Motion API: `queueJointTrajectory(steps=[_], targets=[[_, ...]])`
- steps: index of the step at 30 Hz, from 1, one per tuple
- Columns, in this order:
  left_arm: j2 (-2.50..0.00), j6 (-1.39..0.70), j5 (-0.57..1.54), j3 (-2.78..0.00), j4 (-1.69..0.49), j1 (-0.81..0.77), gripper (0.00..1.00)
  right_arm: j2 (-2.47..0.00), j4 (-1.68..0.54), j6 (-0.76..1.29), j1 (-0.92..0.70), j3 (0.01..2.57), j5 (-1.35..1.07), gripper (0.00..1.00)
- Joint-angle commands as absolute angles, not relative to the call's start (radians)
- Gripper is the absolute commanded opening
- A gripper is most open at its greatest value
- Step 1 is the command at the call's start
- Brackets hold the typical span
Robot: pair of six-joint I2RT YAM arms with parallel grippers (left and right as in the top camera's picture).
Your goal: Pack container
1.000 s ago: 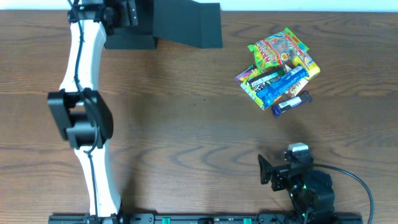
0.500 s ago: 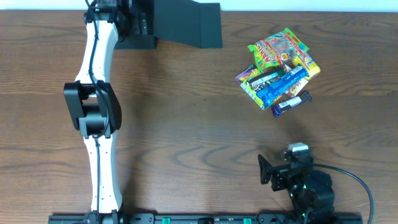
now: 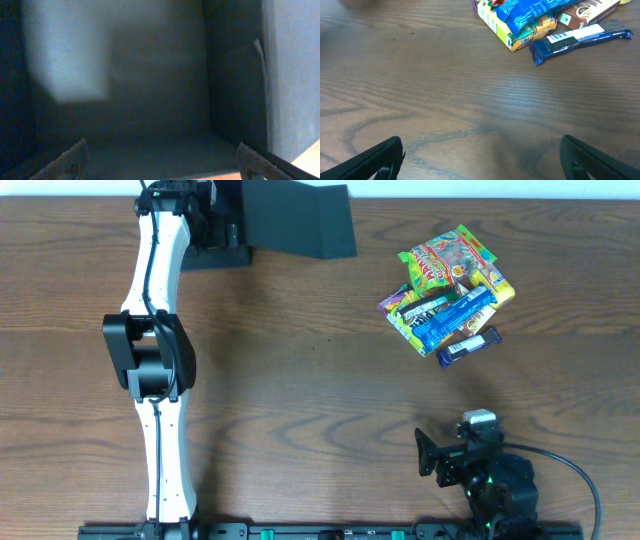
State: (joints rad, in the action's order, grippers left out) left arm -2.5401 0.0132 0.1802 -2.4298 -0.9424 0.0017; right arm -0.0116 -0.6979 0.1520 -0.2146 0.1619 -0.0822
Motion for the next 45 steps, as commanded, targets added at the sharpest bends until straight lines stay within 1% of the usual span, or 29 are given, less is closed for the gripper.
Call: queueJointTrajectory(steps=[1, 14, 20, 27, 30, 33, 37, 41, 45], targets=[[-2.564, 0.031, 0.18, -2.441, -0.993, 0.006, 0.96, -0.006, -0.7, 0.16, -0.224, 0.16, -0.09, 0.99], [-2.563, 0.03, 0.205, -2.442, -1.254, -0.015, 0.96, -0.006, -0.7, 0.16, -0.224, 0.16, -0.09, 0.99], [-2.554, 0.03, 0.184, -2.457, -1.26, -0.054, 0.96, -0.006, -0.7, 0.16, -0.224, 0.16, -0.09, 0.99], [-2.516, 0.026, 0.15, -2.63, -1.264, -0.058, 0.96, -0.006, -0.7, 0.16, -0.224, 0.16, -0.09, 0.99], [-2.485, 0.026, 0.09, -2.717, -1.261, -0.057, 0.96, -0.006, -0.699, 0.16, -0.224, 0.16, -0.09, 0.99], [-2.456, 0.027, -0.047, -2.77, -1.264, -0.056, 0.96, -0.006, -0.7, 0.16, -0.224, 0.16, -0.09, 0.99], [-2.438, 0.029, -0.208, -2.775, -1.274, -0.04, 0.95, -0.006, -0.7, 0.16, -0.224, 0.16, -0.09, 0.99], [-2.45, 0.041, -0.205, -2.768, -1.335, 0.008, 0.96, -0.006, -0.699, 0.16, -0.224, 0.16, -0.09, 0.99], [-2.467, 0.039, -0.124, -2.765, -1.376, 0.066, 0.95, -0.006, -0.699, 0.16, -0.224, 0.16, -0.09, 0.99]])
